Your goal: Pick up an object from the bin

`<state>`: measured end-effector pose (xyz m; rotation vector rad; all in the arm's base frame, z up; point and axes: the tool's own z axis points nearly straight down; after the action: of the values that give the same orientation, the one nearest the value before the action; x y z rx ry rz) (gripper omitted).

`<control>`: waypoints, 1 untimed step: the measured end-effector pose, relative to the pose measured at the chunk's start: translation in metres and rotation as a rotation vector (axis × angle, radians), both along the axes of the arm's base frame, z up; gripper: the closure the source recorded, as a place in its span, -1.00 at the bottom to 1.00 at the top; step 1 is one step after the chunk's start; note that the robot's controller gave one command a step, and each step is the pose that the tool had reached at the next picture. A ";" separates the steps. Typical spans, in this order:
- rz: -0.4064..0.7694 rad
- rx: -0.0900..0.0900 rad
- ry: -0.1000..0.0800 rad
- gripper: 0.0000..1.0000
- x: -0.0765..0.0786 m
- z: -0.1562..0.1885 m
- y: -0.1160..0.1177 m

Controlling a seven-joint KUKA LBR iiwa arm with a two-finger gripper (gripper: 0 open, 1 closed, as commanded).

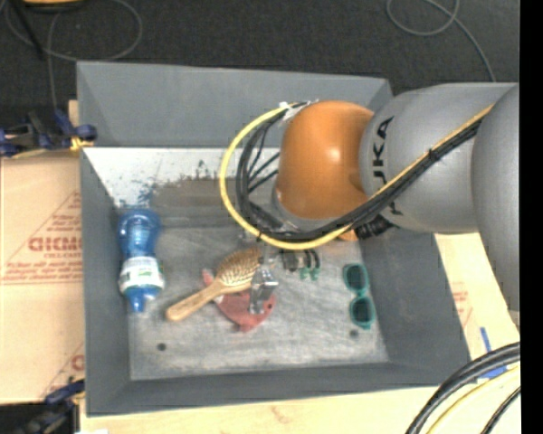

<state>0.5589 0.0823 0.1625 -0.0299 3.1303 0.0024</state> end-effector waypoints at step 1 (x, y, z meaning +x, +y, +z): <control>0.177 0.003 -0.018 1.00 0.011 -0.074 0.005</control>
Offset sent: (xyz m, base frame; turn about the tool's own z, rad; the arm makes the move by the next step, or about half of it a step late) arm 0.0000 0.0000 0.0000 0.0000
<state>0.5697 0.0868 0.0889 -0.3041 3.0978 0.0086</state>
